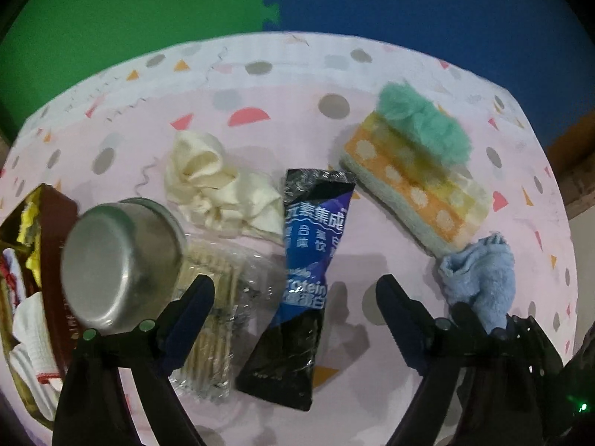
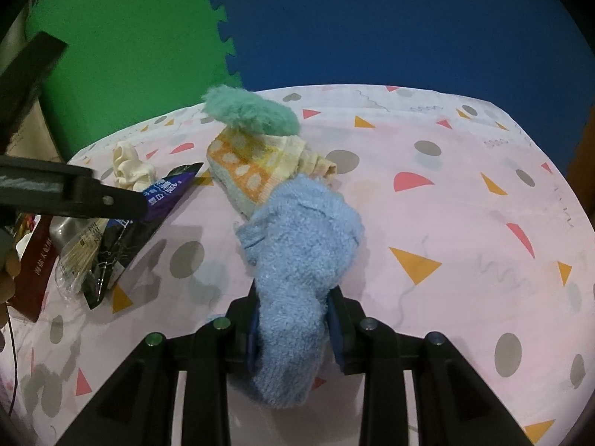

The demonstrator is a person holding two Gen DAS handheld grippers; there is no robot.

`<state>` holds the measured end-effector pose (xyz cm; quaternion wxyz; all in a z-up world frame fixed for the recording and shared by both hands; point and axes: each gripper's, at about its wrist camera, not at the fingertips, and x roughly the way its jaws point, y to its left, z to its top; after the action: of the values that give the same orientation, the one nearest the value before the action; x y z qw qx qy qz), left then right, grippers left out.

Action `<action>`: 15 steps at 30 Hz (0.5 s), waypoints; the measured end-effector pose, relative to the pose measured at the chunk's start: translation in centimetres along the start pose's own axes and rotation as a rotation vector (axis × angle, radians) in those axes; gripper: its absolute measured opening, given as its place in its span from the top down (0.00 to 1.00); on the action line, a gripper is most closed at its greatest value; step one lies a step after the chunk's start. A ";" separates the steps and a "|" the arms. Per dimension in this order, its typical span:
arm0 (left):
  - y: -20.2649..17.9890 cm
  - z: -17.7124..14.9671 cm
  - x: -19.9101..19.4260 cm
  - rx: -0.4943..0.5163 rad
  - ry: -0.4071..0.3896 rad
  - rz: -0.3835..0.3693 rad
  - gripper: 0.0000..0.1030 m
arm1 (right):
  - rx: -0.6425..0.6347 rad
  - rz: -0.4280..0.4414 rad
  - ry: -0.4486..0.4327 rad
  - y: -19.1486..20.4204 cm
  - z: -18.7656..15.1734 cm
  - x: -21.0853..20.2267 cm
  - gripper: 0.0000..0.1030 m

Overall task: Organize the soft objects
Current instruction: 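Grasp the black protein drink pouch with the left tool while the right tool holds the blue sock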

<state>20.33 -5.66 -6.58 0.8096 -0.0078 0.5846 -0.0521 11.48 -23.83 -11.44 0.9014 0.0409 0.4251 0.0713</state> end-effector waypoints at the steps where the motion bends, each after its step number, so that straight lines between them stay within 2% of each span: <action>1: -0.1 0.1 0.4 0.000 0.012 0.004 0.17 | 0.000 0.000 0.000 0.0 0.0 0.0 0.70; 5: -0.4 0.4 1.4 0.001 0.031 0.022 0.19 | 0.000 0.001 0.001 0.0 0.0 0.0 0.70; 7: -0.6 0.5 1.6 0.012 0.031 0.035 0.24 | 0.000 0.000 0.001 0.1 0.0 0.0 0.70; 9: -0.7 0.6 1.7 0.019 0.026 0.056 0.40 | 0.001 0.001 0.001 0.0 0.0 0.0 0.70; 10: -0.8 0.7 1.7 0.025 0.024 0.070 0.44 | 0.001 0.001 0.002 0.1 0.0 0.0 0.70; 12: -0.8 0.6 1.8 0.033 0.025 0.089 0.59 | 0.002 0.001 0.001 0.0 0.0 0.0 0.69; 15: -0.5 0.7 1.7 0.030 0.029 0.067 0.67 | 0.002 0.001 0.001 0.1 0.0 0.0 0.69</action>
<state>21.47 -6.35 -7.99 0.8024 0.0245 0.5953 -0.0337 11.49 -23.73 -11.41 0.9010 0.0422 0.4258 0.0714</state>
